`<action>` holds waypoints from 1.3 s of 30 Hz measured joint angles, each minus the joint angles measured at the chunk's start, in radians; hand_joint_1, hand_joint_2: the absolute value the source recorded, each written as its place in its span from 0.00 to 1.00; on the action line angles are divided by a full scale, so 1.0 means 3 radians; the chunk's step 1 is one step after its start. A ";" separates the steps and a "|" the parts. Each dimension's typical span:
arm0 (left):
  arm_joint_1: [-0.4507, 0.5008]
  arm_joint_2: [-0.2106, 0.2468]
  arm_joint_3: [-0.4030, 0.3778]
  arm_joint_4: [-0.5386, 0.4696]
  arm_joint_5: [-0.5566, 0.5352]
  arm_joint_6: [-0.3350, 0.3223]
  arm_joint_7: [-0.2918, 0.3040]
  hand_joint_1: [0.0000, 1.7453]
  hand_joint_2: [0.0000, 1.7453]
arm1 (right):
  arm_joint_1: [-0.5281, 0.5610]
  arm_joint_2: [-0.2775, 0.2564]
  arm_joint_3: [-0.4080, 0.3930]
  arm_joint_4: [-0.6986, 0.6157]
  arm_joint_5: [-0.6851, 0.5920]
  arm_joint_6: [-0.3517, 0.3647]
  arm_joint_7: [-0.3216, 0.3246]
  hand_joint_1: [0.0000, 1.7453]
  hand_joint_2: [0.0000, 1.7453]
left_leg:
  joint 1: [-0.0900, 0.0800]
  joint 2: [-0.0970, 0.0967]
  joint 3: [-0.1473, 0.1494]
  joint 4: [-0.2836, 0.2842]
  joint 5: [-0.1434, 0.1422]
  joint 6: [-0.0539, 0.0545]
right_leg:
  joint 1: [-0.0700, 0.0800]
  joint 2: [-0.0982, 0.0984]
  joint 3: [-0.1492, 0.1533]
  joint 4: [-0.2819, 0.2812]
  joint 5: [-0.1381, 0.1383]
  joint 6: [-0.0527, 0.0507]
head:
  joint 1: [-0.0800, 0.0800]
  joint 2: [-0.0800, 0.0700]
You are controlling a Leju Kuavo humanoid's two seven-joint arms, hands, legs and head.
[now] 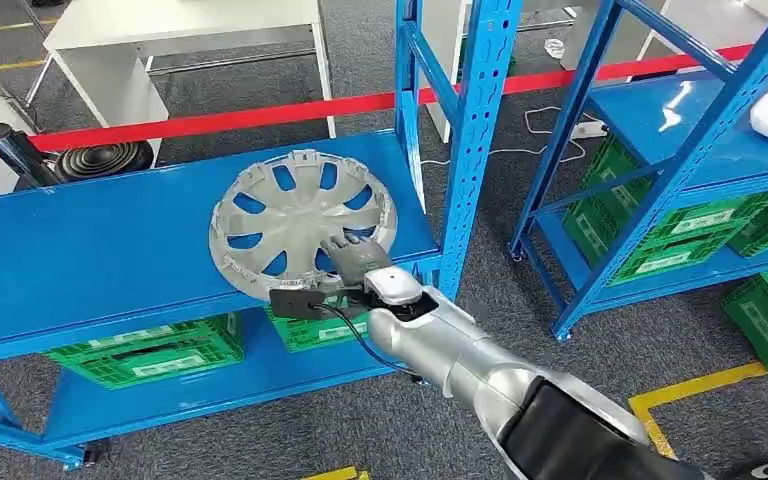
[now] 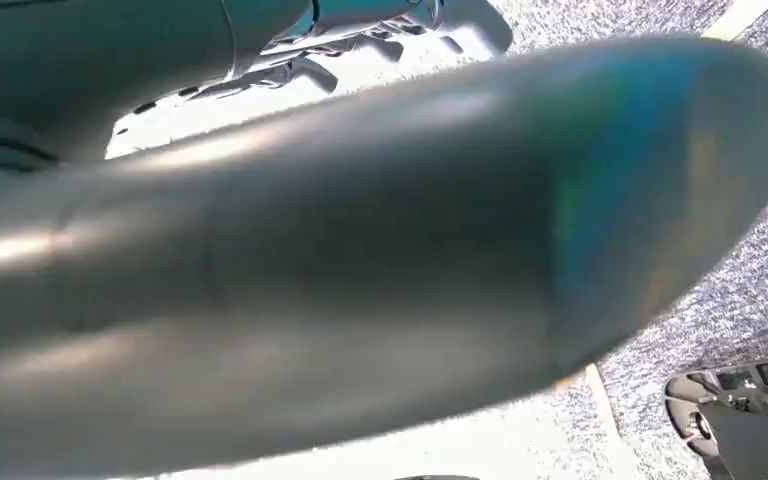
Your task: Take the parts from the cabinet and place them on the table.
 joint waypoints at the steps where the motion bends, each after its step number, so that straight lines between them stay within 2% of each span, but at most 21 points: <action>1: 0.0000 0.0000 0.0000 0.0000 -0.0005 0.0000 0.0000 0.00 0.00 | 0.0020 0.0000 0.0000 0.0008 -0.0003 0.0003 0.0000 0.00 1.00 | 0.0000 0.0000 0.0000 0.0000 0.0000 0.0000 | 0.0000 0.0000 0.0000 0.0000 0.0000 0.0000 | 0.0000 0.0000; 17: -0.0021 0.0000 0.0000 0.0000 -0.0062 -0.0024 -0.0003 0.00 0.00 | 0.0053 -0.0004 0.0000 0.0111 0.0018 0.0059 0.0188 0.00 1.00 | 0.0000 -0.0002 0.0018 0.0000 -0.0005 0.0009 | 0.0000 -0.0004 0.0027 -0.0009 -0.0003 0.0005 | 0.0000 0.0000; 19: -0.0021 -0.0001 -0.0001 0.0000 -0.0065 -0.0024 -0.0003 0.00 0.00 | 0.0052 -0.0008 0.0000 0.0123 0.0013 0.0057 0.0214 0.05 1.00 | 0.0000 -0.0002 0.0024 0.0000 -0.0006 0.0014 | 0.0001 -0.0006 0.0036 -0.0013 -0.0004 0.0006 | 0.0000 0.0000; 20: -0.0021 -0.0001 0.0000 0.0000 -0.0065 -0.0024 -0.0003 0.00 0.00 | 0.0052 -0.0010 0.0000 0.0128 0.0011 0.0056 0.0220 0.56 1.00 | 0.0000 -0.0002 0.0026 0.0000 -0.0006 0.0014 | 0.0001 -0.0007 0.0039 -0.0014 -0.0004 0.0007 | 0.0001 0.0000; 21: -0.0021 -0.0001 0.0000 0.0000 -0.0065 -0.0024 -0.0003 0.00 0.00 | 0.0052 -0.0014 0.0000 0.0131 0.0009 0.0055 0.0230 1.00 1.00 | 0.0000 -0.0002 0.0029 0.0000 -0.0007 0.0016 | 0.0001 -0.0008 0.0044 -0.0017 -0.0005 0.0009 | 0.0000 0.0000; 39: -0.0018 -0.0010 0.0086 0.0000 -0.0014 0.0011 0.0000 0.00 0.00 | 0.0018 -0.0055 0.0000 0.0173 -0.0008 0.0015 0.0275 1.00 1.00 | -0.0001 -0.0003 0.0041 0.0000 -0.0012 0.0030 | 0.0008 -0.0013 0.0069 -0.0039 -0.0002 0.0016 | 0.0001 0.0000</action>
